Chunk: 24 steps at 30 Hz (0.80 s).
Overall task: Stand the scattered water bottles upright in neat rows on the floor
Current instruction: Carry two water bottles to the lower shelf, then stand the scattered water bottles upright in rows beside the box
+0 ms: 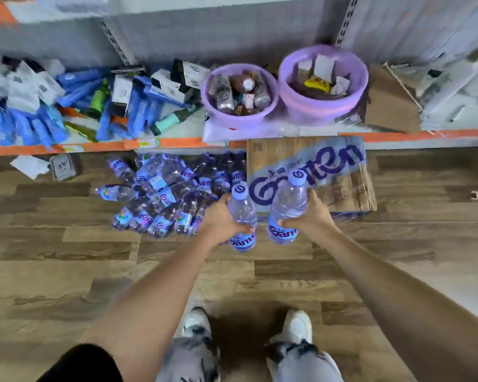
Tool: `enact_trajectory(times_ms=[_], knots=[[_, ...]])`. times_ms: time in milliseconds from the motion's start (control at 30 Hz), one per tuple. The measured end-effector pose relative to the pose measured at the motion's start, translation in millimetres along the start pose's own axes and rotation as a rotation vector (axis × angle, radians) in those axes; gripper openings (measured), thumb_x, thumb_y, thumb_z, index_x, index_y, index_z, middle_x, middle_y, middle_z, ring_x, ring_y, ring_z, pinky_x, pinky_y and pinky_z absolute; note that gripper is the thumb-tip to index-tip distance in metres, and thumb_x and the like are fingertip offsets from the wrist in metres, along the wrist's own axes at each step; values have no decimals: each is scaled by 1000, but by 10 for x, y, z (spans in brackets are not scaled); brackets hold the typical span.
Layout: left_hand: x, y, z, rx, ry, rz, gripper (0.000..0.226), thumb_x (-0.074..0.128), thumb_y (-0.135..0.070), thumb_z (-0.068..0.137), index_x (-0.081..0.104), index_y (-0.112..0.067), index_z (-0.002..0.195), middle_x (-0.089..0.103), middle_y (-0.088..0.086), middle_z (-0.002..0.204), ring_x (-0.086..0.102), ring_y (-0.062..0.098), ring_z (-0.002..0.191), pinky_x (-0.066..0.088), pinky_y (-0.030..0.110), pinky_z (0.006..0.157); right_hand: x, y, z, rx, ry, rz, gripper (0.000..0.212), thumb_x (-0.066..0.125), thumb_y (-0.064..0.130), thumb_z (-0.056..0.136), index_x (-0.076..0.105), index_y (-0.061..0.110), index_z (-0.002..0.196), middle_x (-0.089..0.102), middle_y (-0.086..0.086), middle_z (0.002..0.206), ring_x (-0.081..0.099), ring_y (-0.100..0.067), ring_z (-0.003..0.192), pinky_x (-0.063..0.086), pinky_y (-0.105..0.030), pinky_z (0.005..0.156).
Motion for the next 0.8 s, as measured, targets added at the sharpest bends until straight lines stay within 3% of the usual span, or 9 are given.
enact_trajectory(times_ms=[100, 200, 367, 533, 667, 733, 800], knots=[[515, 394, 569, 46, -5, -9, 80, 90, -30, 54, 52, -19, 124, 68, 1, 118, 63, 21, 110, 50, 32, 92, 417, -522, 496, -21, -3, -26, 68, 84, 16, 64, 45, 15, 120, 59, -2, 112, 58, -24, 100, 48, -33, 79], [1044, 753, 1077, 93, -41, 7, 79, 89, -33, 51, 53, -20, 120, 67, 1, 117, 63, 22, 108, 51, 35, 88, 840, -957, 951, -89, -36, -81, 61, 82, 17, 61, 47, 15, 111, 62, -3, 109, 61, -26, 100, 51, -35, 79], [1756, 1287, 1630, 148, -128, -10, 83, 88, -30, 52, 46, -17, 122, 68, 3, 114, 65, 26, 105, 53, 36, 85, 1280, -1472, 1589, -218, -45, -350, 70, 79, 36, 64, 40, 23, 121, 61, 0, 116, 63, -27, 96, 44, -32, 69], [2164, 1614, 1942, 106, -216, -54, 91, 89, -26, 55, 36, -6, 126, 68, 10, 112, 63, 30, 109, 49, 32, 85, 1496, -1838, 1940, -289, -113, -318, 76, 81, 33, 65, 41, 16, 127, 57, -6, 128, 57, -30, 117, 49, -36, 87], [2195, 1654, 2051, 113, -258, -94, 87, 89, -18, 56, 38, -6, 126, 66, 11, 118, 60, 29, 114, 46, 31, 88, 1638, -1996, 2115, -297, -94, -337, 69, 81, 31, 66, 43, 12, 121, 56, -7, 123, 57, -29, 112, 43, -29, 80], [2183, 1652, 2066, 130, -264, -96, 85, 89, -19, 55, 40, -8, 124, 65, 9, 120, 59, 29, 115, 45, 32, 89, 1689, -2036, 2160, -307, -100, -358, 78, 81, 32, 68, 40, 7, 130, 46, -9, 131, 44, -25, 125, 41, -31, 95], [2196, 1668, 2076, 144, -258, -85, 88, 90, -23, 54, 40, -12, 126, 64, 7, 122, 58, 28, 117, 45, 33, 92, 1725, -2093, 2187, -306, -123, -369, 83, 80, 34, 69, 38, 4, 133, 40, -11, 132, 32, -24, 132, 31, -28, 109]])
Point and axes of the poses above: each hand's wrist, its own z-axis towards the middle knuckle, its own x-axis out of the palm, y = z × x, the point moved 9 cm from there along z, towards the middle knuckle
